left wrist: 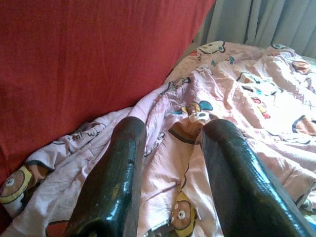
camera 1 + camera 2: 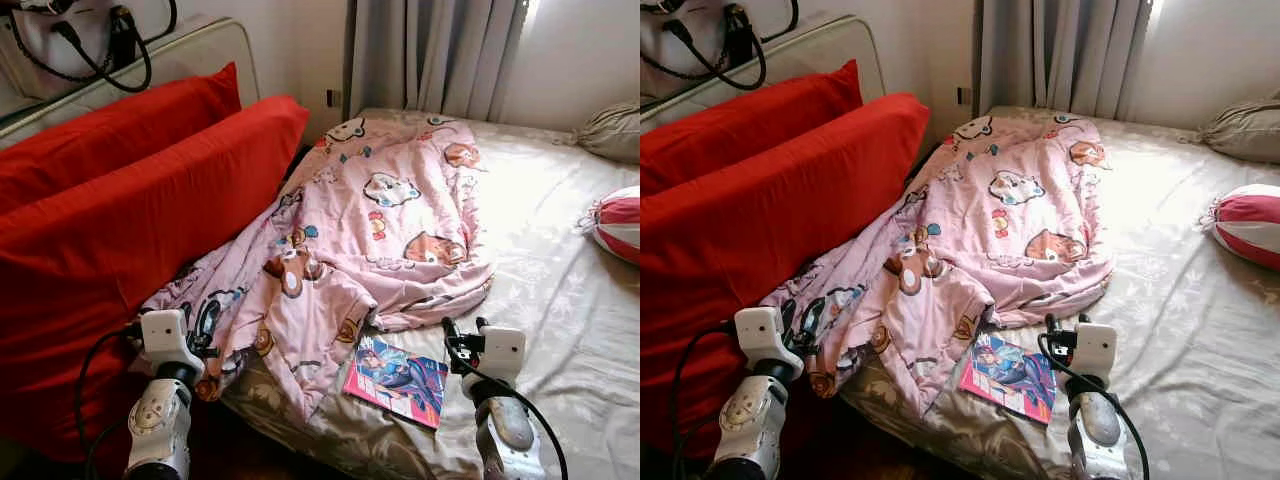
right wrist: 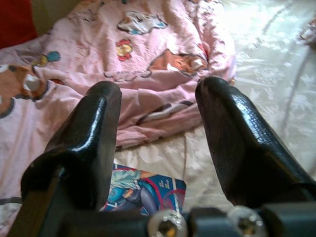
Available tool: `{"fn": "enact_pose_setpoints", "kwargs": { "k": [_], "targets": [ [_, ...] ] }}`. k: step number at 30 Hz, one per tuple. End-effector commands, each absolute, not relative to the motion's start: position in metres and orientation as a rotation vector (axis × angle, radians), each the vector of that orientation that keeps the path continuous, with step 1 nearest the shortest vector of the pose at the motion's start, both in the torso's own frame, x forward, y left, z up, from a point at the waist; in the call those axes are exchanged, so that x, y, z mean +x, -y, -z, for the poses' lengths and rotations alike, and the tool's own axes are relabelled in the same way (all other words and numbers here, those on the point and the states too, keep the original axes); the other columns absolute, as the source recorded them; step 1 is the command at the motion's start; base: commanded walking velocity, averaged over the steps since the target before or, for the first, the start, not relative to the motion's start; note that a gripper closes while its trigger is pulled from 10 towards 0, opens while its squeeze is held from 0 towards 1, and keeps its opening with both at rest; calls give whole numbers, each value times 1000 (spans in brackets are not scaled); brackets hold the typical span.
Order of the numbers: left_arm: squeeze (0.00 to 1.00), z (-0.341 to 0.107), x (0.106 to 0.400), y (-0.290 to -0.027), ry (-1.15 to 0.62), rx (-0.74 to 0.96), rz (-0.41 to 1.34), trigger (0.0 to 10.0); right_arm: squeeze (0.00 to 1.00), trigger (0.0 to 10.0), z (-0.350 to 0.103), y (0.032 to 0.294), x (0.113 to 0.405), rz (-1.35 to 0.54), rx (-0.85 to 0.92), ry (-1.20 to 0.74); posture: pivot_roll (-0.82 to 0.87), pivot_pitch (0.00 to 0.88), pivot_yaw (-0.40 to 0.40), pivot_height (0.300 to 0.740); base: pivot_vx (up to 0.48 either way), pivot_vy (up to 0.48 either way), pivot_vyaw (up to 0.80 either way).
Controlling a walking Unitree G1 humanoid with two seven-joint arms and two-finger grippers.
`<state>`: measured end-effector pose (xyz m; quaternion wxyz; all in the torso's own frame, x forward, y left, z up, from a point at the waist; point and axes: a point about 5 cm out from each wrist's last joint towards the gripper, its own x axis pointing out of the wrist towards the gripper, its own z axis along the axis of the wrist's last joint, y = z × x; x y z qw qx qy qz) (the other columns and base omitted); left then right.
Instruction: Clean up the room
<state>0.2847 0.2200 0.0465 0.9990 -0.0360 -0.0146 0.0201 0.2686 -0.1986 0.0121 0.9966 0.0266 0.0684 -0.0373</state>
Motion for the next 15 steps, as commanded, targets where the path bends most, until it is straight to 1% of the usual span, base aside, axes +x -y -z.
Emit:
{"fn": "enact_pose_setpoints", "kwargs": {
  "k": [1,5,9,15],
  "targets": [
    [0,-48,285,-226,27,-71,-46,10000,0,10000,-11,200,269,98,54,-154,11,0,31,740,0,0,0],
    [0,-50,286,-226,30,-70,-46,10000,0,10000,-13,205,271,117,56,-154,20,0,29,705,0,0,0],
    [0,-50,287,-225,30,-73,-48,10000,0,10000,-14,202,272,78,48,-154,16,0,26,676,0,0,0],
    [0,-48,287,-220,25,-76,-46,10000,0,10000,-17,199,273,66,81,-125,12,0,29,672,0,0,0]
  ]
}}
